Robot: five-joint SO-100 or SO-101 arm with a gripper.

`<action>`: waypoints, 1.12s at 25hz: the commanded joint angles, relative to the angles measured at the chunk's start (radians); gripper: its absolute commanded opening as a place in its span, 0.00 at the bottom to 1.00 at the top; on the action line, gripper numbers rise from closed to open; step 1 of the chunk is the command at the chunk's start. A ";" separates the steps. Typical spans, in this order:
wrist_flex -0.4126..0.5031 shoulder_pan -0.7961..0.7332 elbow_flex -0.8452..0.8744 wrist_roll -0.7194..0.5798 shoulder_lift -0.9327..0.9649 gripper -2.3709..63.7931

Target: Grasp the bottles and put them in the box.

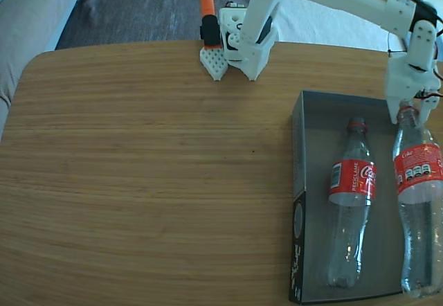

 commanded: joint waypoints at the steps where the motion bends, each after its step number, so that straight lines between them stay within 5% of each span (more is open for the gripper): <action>1: -0.009 0.020 -0.061 -0.006 -0.008 0.03; 28: 0.081 -0.089 -0.069 -0.012 -0.034 0.03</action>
